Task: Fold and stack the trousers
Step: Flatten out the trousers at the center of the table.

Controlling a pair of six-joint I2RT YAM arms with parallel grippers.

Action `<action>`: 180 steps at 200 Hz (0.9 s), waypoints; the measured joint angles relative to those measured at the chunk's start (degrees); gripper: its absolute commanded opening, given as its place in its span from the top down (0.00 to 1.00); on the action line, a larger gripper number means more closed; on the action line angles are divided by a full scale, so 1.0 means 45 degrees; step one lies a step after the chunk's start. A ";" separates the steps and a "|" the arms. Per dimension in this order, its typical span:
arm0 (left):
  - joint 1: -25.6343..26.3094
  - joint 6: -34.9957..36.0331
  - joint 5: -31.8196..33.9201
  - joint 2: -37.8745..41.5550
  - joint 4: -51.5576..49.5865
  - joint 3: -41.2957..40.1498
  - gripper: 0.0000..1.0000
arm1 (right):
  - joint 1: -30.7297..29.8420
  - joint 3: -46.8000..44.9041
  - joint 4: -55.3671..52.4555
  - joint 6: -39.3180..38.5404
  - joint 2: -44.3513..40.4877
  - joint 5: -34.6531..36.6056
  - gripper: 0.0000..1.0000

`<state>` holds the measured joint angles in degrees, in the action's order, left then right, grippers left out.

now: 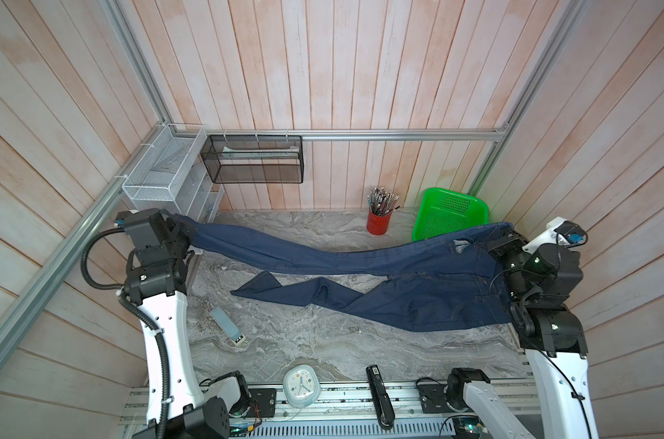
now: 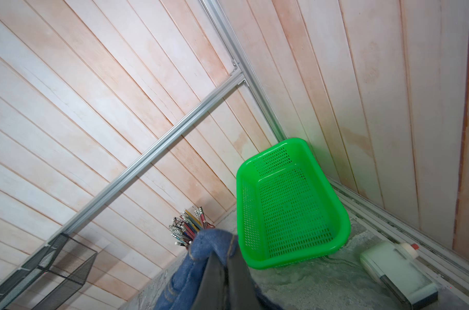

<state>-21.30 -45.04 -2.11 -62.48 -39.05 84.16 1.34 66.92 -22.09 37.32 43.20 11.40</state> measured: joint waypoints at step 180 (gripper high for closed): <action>0.0661 0.0675 0.0408 -0.1025 0.1020 0.0117 1.00 | -0.1933 0.0918 -0.0316 -0.0505 0.0437 0.3249 1.00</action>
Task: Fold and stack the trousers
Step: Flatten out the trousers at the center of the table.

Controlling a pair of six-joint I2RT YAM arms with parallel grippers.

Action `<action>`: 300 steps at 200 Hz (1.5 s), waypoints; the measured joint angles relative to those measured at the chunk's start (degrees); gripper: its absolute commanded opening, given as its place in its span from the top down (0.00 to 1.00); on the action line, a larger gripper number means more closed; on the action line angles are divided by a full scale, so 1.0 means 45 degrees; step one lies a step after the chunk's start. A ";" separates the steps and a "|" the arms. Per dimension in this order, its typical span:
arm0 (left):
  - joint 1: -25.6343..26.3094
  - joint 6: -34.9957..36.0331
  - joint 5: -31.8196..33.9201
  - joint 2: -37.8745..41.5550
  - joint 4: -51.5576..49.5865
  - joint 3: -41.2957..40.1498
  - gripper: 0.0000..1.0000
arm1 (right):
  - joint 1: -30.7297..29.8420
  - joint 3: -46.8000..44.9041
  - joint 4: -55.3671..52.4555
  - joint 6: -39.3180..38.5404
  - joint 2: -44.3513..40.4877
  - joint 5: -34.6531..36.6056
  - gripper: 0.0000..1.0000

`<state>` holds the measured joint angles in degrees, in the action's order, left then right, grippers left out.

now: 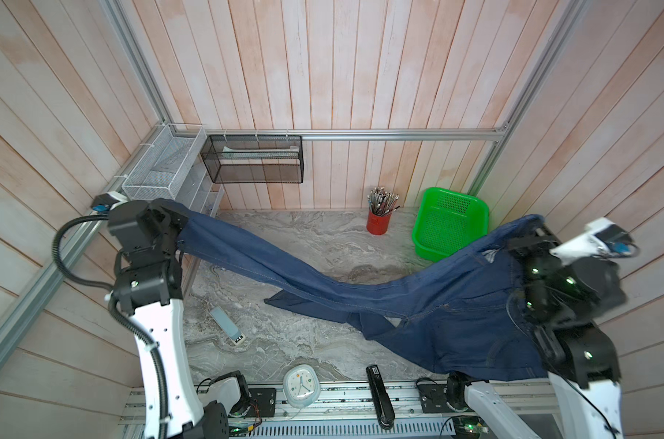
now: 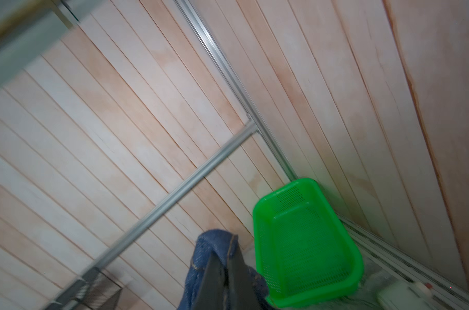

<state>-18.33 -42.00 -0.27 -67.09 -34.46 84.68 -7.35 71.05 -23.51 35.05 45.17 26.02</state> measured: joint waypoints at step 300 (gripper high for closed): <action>0.2880 0.2074 0.2438 -1.2235 -0.0398 0.3308 0.78 | 0.5464 -0.1996 0.2152 0.2278 0.8563 -0.2142 0.95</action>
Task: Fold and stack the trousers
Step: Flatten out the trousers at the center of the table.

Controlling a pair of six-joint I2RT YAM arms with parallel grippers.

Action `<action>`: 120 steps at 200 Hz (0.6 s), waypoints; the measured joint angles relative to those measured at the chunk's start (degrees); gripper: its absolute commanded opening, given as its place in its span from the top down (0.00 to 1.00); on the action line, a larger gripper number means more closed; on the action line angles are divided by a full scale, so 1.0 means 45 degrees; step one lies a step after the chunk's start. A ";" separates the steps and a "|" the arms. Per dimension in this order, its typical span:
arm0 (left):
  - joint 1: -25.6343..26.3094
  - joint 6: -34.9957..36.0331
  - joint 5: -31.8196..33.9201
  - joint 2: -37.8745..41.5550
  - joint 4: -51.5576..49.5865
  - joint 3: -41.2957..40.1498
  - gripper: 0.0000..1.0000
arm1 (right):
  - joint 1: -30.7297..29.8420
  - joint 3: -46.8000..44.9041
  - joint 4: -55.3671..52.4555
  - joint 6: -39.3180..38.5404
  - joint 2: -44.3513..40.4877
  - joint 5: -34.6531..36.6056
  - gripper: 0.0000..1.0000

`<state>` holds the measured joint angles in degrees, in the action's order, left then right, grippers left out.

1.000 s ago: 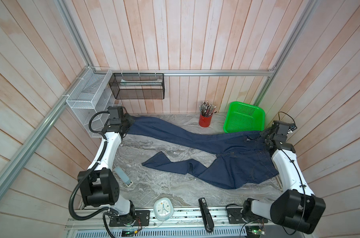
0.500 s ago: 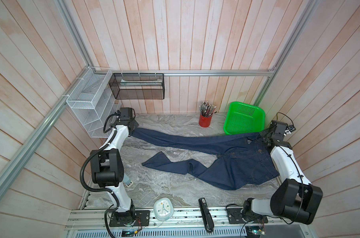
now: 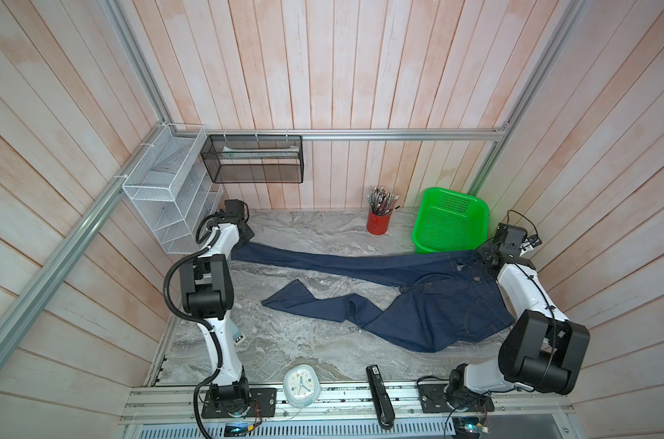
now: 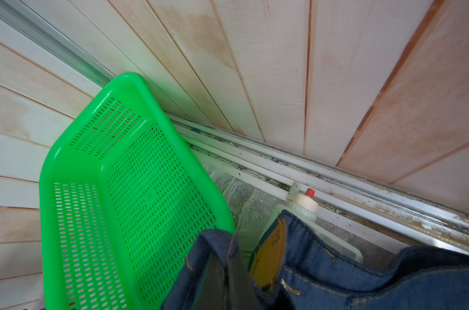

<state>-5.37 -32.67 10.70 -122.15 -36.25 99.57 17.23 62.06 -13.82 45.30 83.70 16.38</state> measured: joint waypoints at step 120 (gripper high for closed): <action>0.0908 0.1069 -0.0748 0.5935 -0.1010 -0.1180 0.35 | -0.1972 0.2579 -0.2093 -0.1341 -0.1239 0.0865 0.02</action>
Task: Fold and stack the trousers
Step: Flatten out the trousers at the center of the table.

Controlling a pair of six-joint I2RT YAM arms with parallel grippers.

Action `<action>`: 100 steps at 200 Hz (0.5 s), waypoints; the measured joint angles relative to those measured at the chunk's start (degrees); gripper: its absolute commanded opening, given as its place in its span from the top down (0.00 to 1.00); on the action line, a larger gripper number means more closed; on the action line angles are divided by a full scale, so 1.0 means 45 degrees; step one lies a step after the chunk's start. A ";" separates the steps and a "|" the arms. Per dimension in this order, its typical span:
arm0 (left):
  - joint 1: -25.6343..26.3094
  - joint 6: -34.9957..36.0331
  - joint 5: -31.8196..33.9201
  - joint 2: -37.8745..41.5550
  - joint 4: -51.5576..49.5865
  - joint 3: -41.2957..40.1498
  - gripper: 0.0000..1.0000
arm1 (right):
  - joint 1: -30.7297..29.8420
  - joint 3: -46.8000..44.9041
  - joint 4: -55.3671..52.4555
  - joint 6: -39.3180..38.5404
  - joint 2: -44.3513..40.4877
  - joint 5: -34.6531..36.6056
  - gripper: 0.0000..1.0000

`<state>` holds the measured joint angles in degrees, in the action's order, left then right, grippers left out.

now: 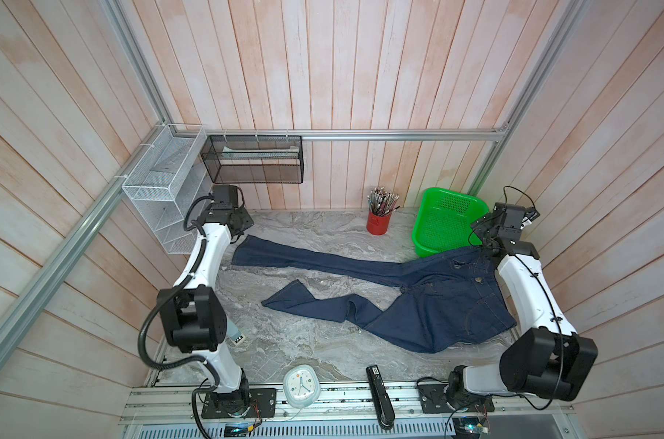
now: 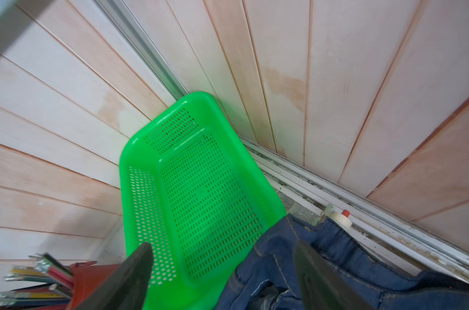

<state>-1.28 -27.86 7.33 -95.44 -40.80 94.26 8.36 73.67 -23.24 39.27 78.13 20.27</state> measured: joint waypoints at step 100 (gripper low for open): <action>0.3925 -0.5037 -0.2225 0.4367 -0.0597 -0.9870 0.35 | -0.8476 -0.1569 0.0214 -0.1875 -0.3453 0.0976 0.02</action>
<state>16.38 -50.52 -2.68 -75.79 -43.48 49.84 -29.78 66.61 -22.28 30.83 62.59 24.67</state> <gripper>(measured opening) 0.653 0.980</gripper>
